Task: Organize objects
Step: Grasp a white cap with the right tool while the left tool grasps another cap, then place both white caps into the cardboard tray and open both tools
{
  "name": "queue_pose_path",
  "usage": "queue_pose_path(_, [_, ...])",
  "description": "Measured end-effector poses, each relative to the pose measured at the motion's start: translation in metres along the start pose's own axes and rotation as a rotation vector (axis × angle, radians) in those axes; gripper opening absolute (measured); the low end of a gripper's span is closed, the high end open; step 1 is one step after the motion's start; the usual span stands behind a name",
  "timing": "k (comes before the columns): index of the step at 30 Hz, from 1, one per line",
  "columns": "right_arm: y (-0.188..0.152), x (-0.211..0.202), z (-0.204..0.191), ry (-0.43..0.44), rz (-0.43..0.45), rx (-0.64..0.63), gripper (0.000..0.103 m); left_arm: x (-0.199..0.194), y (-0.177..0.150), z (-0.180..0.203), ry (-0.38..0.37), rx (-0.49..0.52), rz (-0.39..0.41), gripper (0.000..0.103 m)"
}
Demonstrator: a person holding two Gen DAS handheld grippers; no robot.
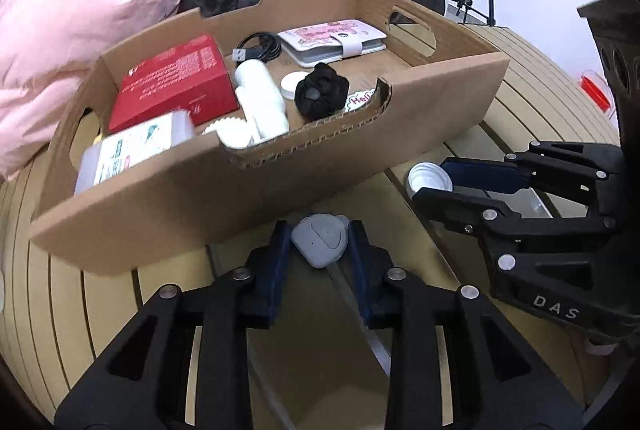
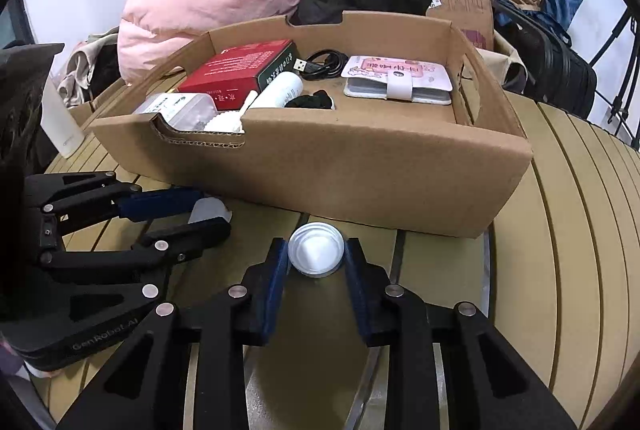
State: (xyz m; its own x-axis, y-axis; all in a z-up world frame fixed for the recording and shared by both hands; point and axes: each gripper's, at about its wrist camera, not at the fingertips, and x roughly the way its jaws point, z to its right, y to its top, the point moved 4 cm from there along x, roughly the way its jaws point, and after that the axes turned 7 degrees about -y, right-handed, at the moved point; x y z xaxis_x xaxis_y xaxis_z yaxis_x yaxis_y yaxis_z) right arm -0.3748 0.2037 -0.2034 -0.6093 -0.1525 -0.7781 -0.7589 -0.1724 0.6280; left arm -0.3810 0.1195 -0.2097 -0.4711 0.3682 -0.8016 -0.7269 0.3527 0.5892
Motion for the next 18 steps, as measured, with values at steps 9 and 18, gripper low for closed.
queue_pose_path(9, [-0.011,-0.082,0.005,0.012,0.027,0.071,0.031,-0.165,-0.023,-0.014,0.184,-0.118,0.138,0.025])
queue_pose_path(18, [-0.049,-0.223,-0.020,0.104,0.095,0.061,0.031,-0.295,-0.105,-0.003,0.192,-0.316,0.253,0.025])
